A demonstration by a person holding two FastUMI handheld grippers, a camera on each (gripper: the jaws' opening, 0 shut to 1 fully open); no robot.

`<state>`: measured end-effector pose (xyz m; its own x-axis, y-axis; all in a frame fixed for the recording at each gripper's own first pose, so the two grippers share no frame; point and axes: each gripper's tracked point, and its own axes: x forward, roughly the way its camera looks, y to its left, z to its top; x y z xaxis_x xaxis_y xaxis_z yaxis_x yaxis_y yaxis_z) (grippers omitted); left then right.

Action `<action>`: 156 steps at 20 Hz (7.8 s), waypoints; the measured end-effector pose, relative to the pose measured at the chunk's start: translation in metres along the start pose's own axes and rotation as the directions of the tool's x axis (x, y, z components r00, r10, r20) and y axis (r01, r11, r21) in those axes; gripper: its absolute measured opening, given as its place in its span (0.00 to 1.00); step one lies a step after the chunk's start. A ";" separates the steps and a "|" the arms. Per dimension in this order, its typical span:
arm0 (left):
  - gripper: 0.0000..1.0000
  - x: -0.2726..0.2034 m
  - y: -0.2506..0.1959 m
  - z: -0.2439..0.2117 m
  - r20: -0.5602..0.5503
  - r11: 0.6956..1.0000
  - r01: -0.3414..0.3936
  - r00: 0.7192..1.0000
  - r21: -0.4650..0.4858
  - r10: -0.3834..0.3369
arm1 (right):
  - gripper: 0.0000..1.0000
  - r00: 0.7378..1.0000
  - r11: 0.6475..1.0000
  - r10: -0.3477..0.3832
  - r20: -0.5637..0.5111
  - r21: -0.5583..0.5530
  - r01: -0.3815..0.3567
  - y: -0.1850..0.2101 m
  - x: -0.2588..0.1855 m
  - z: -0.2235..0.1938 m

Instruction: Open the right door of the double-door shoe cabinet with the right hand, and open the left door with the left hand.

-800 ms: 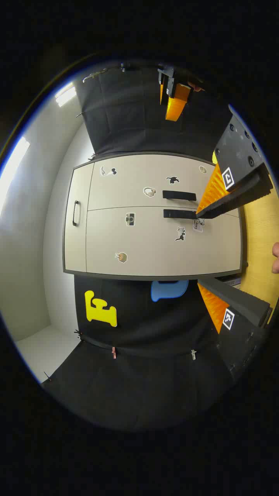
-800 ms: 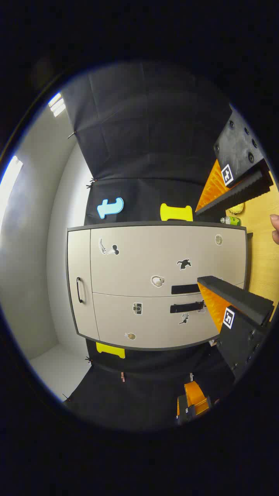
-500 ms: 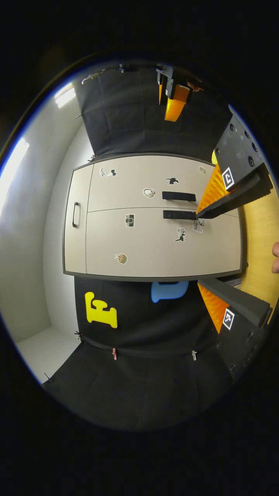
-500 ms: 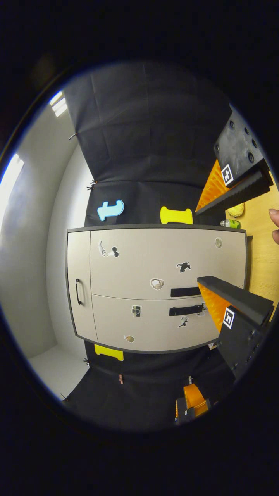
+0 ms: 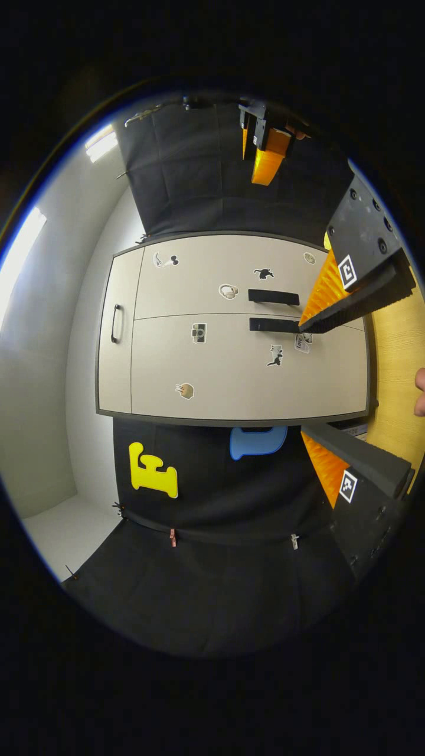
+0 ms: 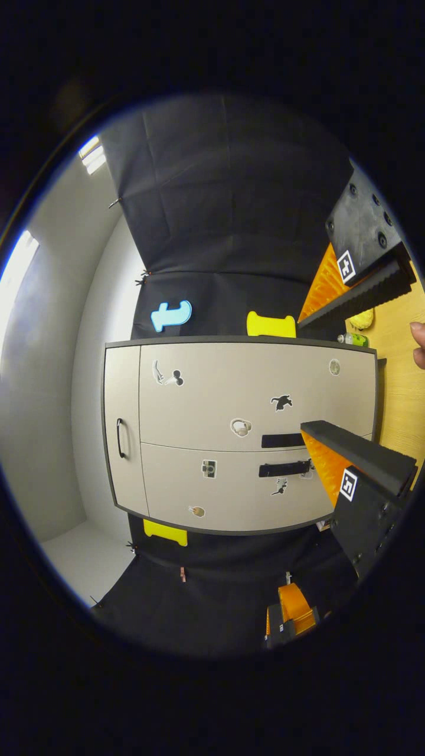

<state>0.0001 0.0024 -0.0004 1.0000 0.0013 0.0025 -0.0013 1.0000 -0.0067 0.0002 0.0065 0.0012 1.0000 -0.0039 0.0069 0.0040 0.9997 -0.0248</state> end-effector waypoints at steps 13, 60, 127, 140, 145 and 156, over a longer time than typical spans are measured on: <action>0.95 -0.006 0.045 0.001 0.009 0.998 -0.059 0.998 0.038 0.059 | 0.97 0.998 0.997 0.067 0.020 0.032 -0.068 0.048 0.041 -0.002; 0.95 -0.051 0.118 -0.041 -0.073 0.982 -0.191 0.979 -0.009 0.189 | 0.10 0.986 0.991 0.043 -0.162 0.129 -0.022 0.141 0.237 -0.123; 0.95 -0.027 -0.002 -0.020 -0.046 0.999 0.025 0.999 -0.036 -0.026 | 0.44 0.995 0.988 -0.097 -0.006 0.119 0.097 -0.094 0.071 -0.049; 0.95 0.055 -0.039 -0.005 0.002 0.998 0.065 0.998 -0.013 -0.065 | 0.96 0.998 0.998 -0.059 0.022 0.034 0.058 -0.068 0.034 -0.020; 0.95 0.114 -0.063 -0.003 0.010 0.997 0.070 0.997 0.020 -0.071 | 0.98 1.000 0.996 -0.001 -0.027 0.085 0.003 -0.042 0.025 -0.032; 0.85 0.244 -0.095 -0.051 -0.072 0.996 0.034 0.997 0.079 -0.028 | 0.98 0.998 0.995 -0.050 -0.036 0.085 0.053 -0.082 0.024 -0.036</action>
<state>0.2448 -0.0931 -0.0506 0.9972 -0.0273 -0.0689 0.0323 0.9969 0.0721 0.0246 -0.0766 -0.0326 0.9981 -0.0548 -0.0279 0.0564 0.9966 0.0608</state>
